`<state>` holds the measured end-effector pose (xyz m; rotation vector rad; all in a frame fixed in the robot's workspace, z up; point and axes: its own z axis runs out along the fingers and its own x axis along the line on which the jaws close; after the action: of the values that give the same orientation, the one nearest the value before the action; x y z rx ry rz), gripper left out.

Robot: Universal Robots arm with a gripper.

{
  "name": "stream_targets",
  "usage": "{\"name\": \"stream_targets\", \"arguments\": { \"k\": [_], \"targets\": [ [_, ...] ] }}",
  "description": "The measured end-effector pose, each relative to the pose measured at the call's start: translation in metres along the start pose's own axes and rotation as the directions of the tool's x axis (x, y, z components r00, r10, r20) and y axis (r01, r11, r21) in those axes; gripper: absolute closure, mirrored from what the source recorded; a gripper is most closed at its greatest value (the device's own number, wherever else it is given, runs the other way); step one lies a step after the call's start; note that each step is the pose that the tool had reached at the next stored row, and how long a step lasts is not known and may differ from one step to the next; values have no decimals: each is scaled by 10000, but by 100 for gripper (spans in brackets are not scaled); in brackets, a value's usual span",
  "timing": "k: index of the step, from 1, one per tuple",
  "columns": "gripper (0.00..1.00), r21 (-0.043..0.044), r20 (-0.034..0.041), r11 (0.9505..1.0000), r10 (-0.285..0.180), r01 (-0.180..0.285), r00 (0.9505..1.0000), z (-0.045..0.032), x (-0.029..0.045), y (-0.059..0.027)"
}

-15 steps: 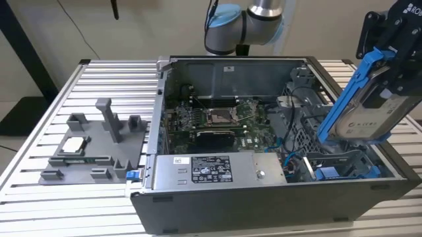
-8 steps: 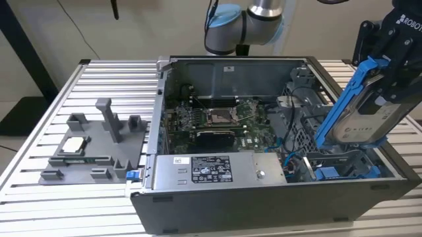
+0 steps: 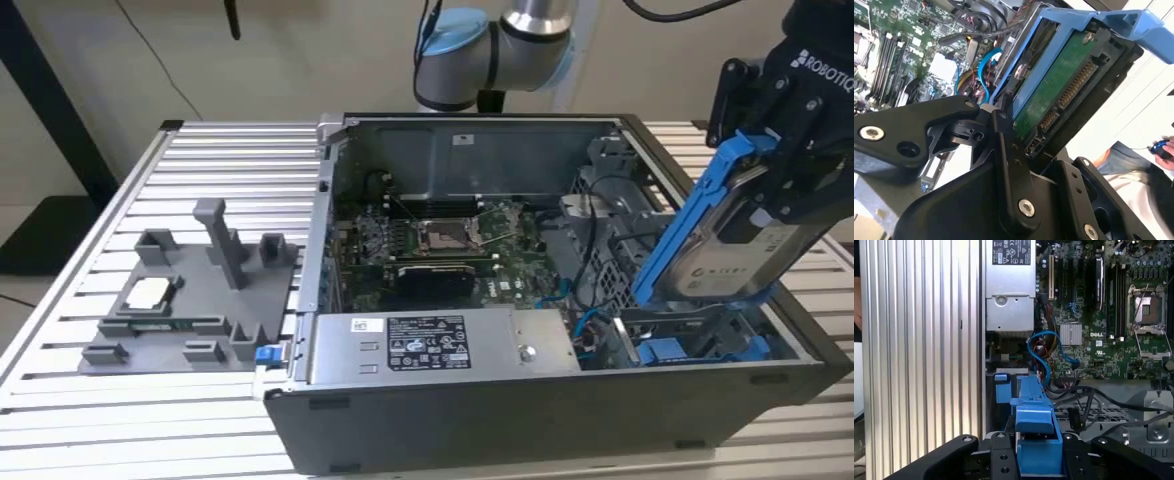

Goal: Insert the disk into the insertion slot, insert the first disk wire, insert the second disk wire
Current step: 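Insert the disk into the insertion slot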

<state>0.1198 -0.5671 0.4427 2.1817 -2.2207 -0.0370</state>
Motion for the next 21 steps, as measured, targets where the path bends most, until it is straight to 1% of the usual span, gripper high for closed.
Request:
{"name": "stream_targets", "arguments": {
  "k": [7,8,9,17,21],
  "targets": [
    [67,0,-1,10000,-6,6,10000,101,6,-26],
    [67,0,0,10000,-7,7,10000,158,21,-32],
    [67,0,-1,10000,-8,8,10000,176,26,-34],
    [67,2,0,10000,-8,8,10000,286,30,-38],
    [67,7,-1,10000,-7,7,10000,327,30,-40]
  ]
}}
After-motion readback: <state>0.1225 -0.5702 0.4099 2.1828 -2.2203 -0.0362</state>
